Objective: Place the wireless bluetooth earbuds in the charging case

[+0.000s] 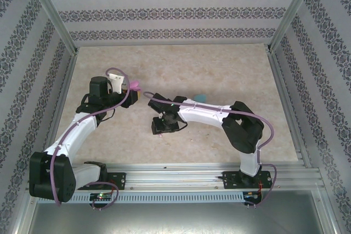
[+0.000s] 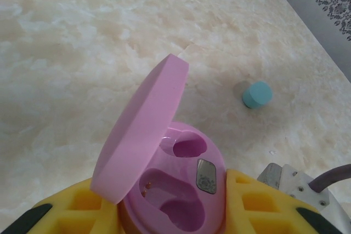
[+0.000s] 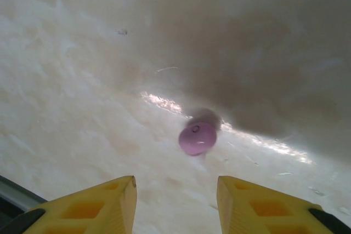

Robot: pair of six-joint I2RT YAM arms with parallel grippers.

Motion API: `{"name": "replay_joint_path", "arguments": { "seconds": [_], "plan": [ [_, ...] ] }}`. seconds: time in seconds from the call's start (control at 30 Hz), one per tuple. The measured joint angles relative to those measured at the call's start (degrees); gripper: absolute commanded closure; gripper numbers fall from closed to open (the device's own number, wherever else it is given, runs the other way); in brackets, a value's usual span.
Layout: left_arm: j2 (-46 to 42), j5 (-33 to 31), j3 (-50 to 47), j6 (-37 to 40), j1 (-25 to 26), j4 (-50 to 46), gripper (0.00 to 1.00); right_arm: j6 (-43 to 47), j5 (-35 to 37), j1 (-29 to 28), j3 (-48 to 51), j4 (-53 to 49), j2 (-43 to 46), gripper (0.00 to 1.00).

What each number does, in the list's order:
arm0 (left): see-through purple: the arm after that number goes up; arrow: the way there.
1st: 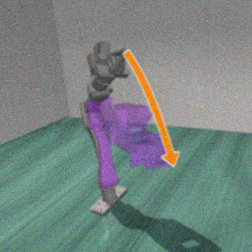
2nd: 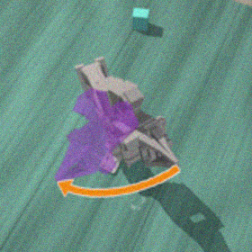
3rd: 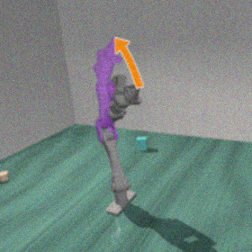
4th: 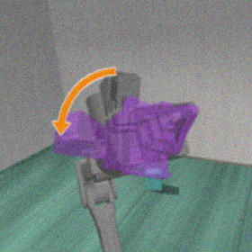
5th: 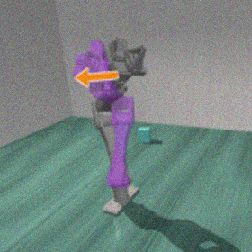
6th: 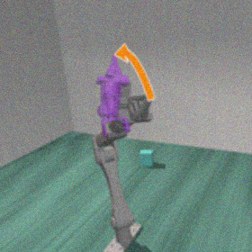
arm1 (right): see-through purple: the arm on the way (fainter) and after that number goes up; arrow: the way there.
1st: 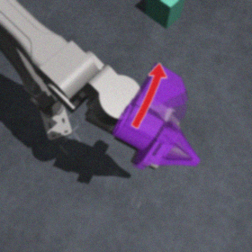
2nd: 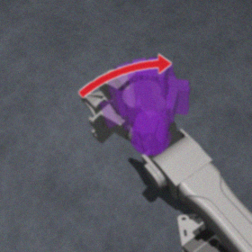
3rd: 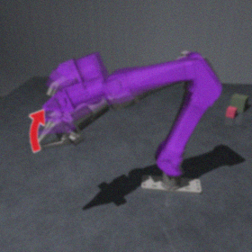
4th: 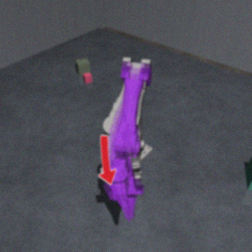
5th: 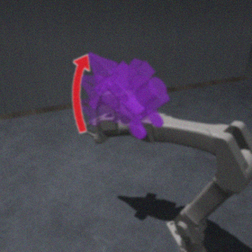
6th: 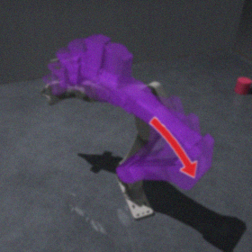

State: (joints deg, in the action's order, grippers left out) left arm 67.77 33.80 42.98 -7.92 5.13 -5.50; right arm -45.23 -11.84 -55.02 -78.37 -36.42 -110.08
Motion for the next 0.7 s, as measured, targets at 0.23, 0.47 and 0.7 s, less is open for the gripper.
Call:
{"name": "replay_joint_path", "arguments": {
  "seconds": [0.23, 0.47, 0.7],
  "plan": [
    [1.2, 0.0, 0.3, 0.2, 0.0, -0.1, 0.77, -4.0, 3.6, -0.1, 0.0, 0.0, -2.2, 0.62],
    [1.2, 0.0, 0.3, 0.4, 0.0, -0.1, 0.77, -4.8, 4.3, -0.3, -2.5, -0.8, -3.6, 0.65],
    [1.2, 0.0, 0.3, 0.9, 0.0, -0.1, 0.77, -5.5, 4.3, -1.0, -3.8, -1.4, -6.2, 0.65]
  ]
}}
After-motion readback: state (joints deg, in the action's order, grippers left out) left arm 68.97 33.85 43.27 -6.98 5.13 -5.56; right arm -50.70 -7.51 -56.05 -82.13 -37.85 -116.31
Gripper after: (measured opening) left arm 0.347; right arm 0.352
